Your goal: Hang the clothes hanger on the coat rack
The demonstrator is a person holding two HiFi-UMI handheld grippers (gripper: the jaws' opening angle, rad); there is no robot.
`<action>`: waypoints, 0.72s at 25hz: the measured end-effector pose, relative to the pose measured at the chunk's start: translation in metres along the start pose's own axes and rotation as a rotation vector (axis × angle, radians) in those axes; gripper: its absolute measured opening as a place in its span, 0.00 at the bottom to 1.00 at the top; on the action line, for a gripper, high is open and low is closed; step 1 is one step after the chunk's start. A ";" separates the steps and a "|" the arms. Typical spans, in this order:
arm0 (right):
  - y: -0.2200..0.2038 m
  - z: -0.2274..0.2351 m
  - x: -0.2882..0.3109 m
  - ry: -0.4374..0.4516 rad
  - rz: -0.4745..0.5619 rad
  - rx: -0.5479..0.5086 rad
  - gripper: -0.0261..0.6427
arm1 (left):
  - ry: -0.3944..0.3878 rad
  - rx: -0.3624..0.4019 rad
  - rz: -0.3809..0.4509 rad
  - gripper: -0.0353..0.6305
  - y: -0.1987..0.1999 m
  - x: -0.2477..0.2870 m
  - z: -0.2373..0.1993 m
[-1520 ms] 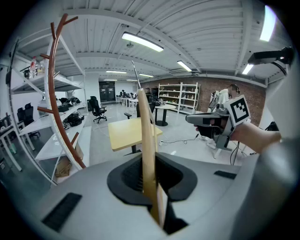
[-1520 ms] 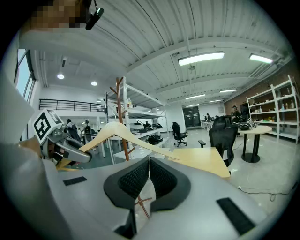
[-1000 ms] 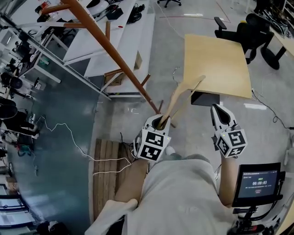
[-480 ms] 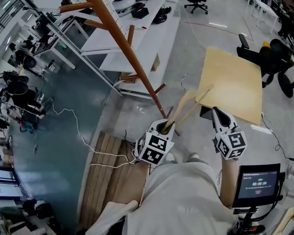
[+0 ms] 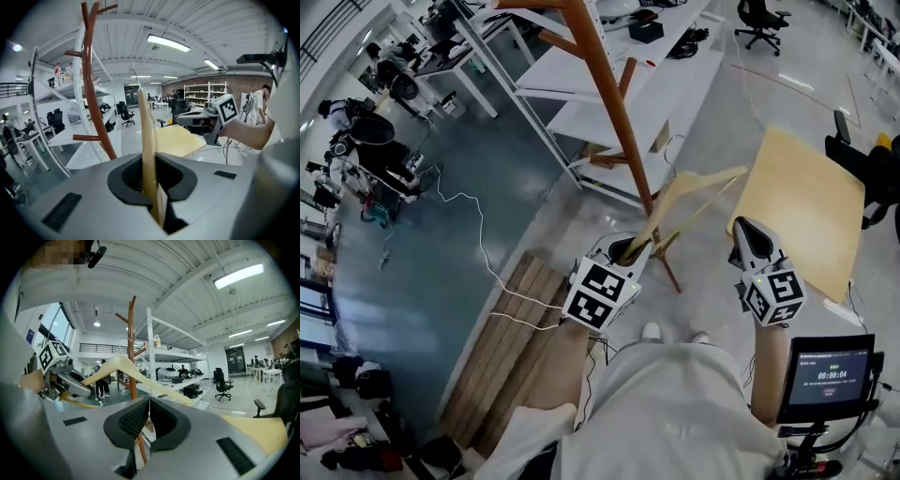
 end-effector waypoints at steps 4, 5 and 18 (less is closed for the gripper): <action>0.018 -0.010 0.028 0.078 0.028 -0.022 0.06 | 0.045 -0.017 0.040 0.10 0.014 -0.026 -0.027; 0.022 -0.012 0.037 0.097 0.035 -0.028 0.06 | 0.053 -0.019 0.054 0.10 0.018 -0.032 -0.035; 0.075 -0.073 0.079 0.284 0.085 -0.090 0.06 | 0.186 0.034 0.170 0.10 0.071 -0.151 -0.076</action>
Point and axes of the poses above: the fingertips, and each gripper's own axes: x forward along the fingers, z to its right, y out of its top, the point moved 8 cm from there along -x, backward along the fingers, and after that the axes turned 1 degree about -y, right-handed, at the moved point
